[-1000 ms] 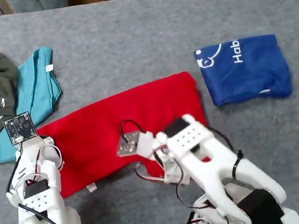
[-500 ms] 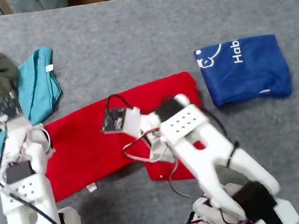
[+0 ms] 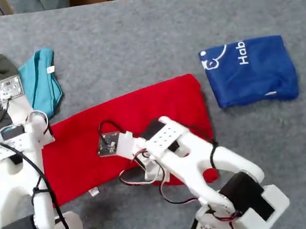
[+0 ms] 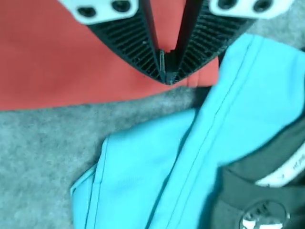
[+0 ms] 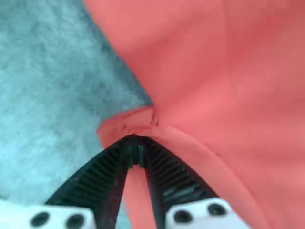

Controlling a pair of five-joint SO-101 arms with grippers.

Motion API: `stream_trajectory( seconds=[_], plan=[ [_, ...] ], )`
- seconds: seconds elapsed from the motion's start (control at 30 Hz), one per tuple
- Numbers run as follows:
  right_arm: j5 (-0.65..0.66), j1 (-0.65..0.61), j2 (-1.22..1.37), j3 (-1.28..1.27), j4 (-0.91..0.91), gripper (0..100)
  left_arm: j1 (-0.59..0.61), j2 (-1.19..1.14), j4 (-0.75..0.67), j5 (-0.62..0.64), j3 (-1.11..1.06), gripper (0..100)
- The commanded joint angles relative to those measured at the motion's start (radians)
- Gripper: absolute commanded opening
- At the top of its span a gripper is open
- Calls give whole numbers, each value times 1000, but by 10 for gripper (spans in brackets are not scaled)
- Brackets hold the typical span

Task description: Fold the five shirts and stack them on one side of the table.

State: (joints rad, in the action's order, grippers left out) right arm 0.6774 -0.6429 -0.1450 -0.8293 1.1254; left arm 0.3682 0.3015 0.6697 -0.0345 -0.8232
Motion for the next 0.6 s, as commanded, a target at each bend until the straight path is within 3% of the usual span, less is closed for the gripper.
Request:
stream_trajectory(
  seconds=[0.0, 0.13, 0.23, 0.4, 0.57],
  plan=[
    [18, 57, -113, 97, 147, 14, -36, -5, -18, 6, 62, 29],
    [98, 166, -257, 186, 292, 14, -18, -83, -40, 8, 93, 29],
    [161, 275, -340, 249, 298, 14, 7, -255, -9, 38, 197, 29],
    [155, 390, -363, 323, 69, 15, 53, -519, 74, 48, 435, 29],
    [91, 399, -314, 326, -80, 15, 81, -514, 232, 40, 591, 29]
  ],
)
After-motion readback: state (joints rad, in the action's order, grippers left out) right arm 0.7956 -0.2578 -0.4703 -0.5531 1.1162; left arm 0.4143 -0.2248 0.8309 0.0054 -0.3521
